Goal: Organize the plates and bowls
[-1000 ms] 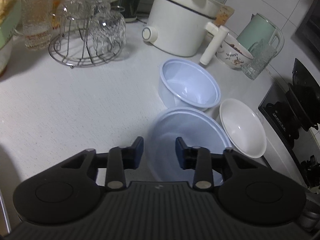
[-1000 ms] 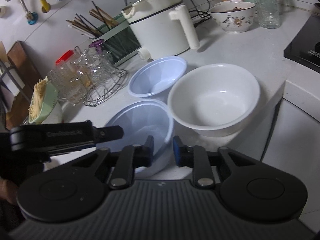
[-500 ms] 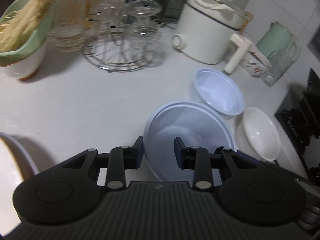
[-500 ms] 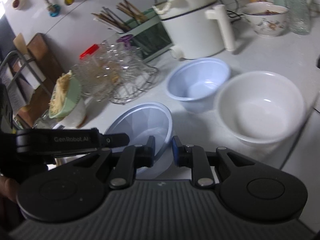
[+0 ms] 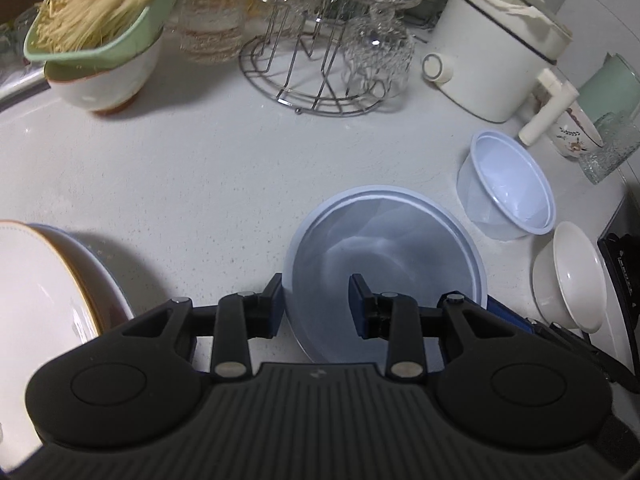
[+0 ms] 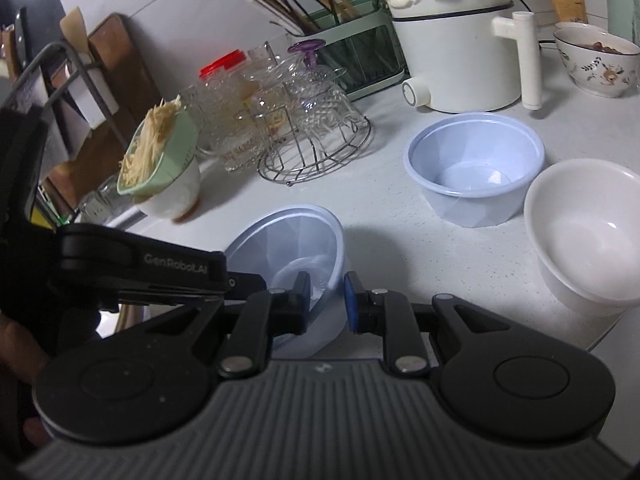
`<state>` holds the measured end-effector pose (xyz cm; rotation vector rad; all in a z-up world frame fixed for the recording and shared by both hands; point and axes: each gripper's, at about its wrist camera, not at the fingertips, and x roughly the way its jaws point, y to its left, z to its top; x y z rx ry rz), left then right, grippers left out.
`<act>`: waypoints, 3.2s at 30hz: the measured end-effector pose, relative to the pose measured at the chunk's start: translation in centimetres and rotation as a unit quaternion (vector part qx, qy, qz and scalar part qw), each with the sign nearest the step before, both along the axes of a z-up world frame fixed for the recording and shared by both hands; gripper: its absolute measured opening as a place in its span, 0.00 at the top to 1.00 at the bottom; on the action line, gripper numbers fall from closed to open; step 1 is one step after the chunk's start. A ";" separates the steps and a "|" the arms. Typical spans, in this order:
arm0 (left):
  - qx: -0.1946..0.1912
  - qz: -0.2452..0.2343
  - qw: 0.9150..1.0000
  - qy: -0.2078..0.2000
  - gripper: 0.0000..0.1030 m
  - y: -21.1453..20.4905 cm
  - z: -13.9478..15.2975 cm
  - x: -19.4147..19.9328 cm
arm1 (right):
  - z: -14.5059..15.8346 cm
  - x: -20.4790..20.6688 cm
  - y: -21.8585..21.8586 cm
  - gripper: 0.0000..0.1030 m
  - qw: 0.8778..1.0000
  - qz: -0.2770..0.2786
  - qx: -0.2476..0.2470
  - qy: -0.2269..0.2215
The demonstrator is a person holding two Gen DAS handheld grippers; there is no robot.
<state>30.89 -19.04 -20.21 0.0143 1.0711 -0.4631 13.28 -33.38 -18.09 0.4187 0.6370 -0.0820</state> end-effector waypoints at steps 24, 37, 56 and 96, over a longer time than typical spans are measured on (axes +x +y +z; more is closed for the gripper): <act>0.002 0.041 0.999 -0.010 0.52 1.8 1.3 0.1 | 0.3 0.5 -0.7 0.54 1.000 0.010 -0.014 -0.010; -0.021 0.052 0.998 -0.029 0.51 3.4 8.6 -1.6 | 6.5 -0.4 -1.0 0.53 1.000 0.006 -0.013 -0.027; -0.034 0.047 0.997 -0.050 0.51 5.3 15.1 -6.6 | 13.9 -3.4 0.2 0.53 0.998 -0.012 -0.041 -0.039; -0.029 -0.025 0.999 -0.016 0.36 -5.1 12.0 0.2 | 10.9 -1.0 -8.2 0.29 0.993 -0.085 -0.076 0.038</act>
